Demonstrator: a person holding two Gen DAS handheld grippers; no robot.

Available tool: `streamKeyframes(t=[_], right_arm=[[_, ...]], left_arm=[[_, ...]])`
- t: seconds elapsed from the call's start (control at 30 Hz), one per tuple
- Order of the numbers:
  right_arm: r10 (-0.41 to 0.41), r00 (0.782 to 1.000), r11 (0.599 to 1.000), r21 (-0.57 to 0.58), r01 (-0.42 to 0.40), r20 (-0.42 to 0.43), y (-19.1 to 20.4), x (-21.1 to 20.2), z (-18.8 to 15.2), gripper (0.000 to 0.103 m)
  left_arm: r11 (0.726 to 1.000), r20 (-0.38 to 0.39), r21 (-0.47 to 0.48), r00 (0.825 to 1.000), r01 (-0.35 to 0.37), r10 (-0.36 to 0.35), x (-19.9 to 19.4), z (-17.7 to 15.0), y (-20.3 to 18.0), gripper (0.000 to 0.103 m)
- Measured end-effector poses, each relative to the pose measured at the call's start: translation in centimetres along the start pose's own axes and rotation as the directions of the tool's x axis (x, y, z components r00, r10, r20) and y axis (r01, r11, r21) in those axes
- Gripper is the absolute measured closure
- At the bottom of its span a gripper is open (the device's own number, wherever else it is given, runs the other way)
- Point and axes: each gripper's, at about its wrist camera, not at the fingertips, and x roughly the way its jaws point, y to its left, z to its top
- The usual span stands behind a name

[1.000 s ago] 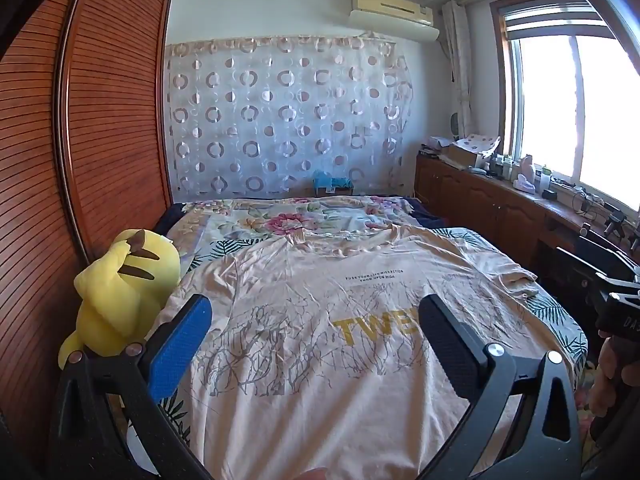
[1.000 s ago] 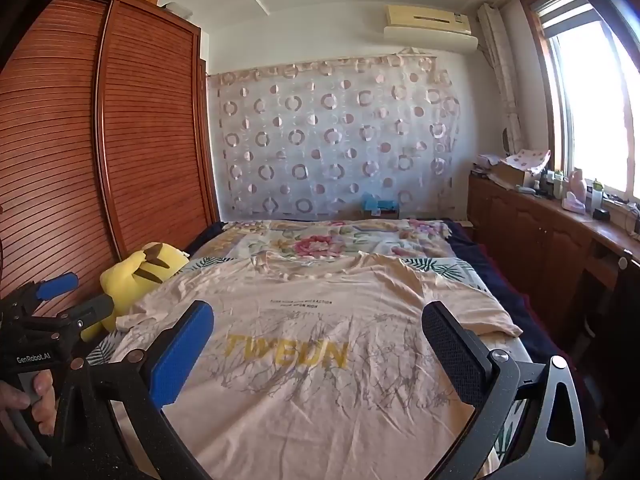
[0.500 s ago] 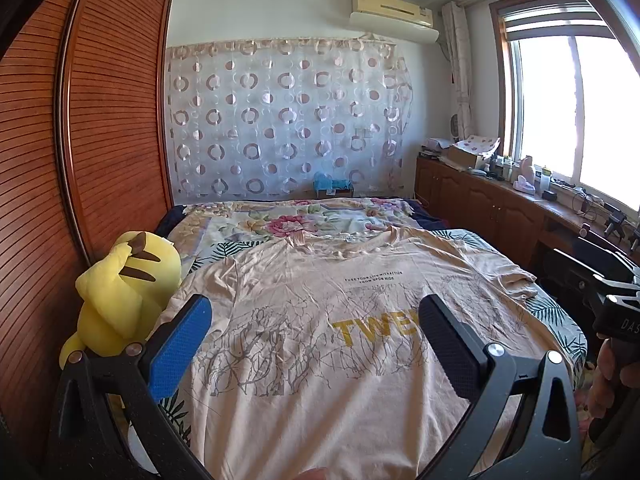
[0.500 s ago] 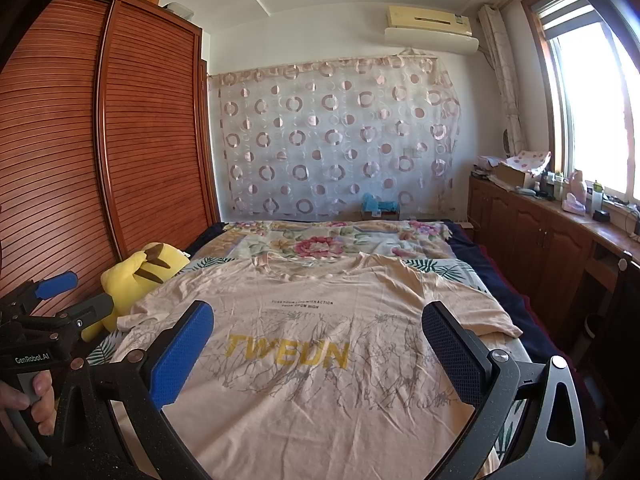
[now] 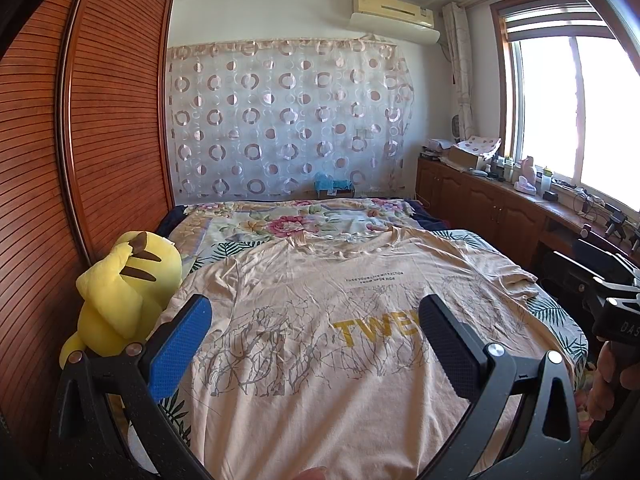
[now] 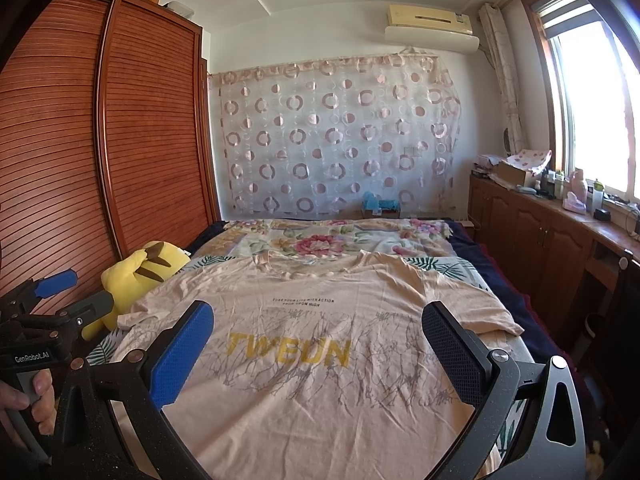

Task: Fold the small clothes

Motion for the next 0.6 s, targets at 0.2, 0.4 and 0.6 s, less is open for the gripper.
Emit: streamKeyframes(t=[0.2, 0.4, 0.6], right_arm=[[0.000, 1.000, 1.000, -0.001, 0.000, -0.001, 0.03, 0.03, 0.01, 0.000], [0.001, 1.000, 1.000, -0.001, -0.001, -0.001, 0.03, 0.02, 0.02, 0.000], [0.001, 1.000, 1.000, 0.000, -0.001, 0.000, 0.04, -0.02, -0.03, 0.000]], left_arm=[[1.000, 0.000, 0.002, 1.000, 0.002, -0.002, -0.03, -0.01, -0.01, 0.000], [1.000, 0.001, 0.001, 1.000, 0.002, -0.002, -0.01, -0.02, 0.01, 0.000], [1.000, 0.002, 0.001, 1.000, 0.002, -0.002, -0.02, -0.02, 0.01, 0.000]])
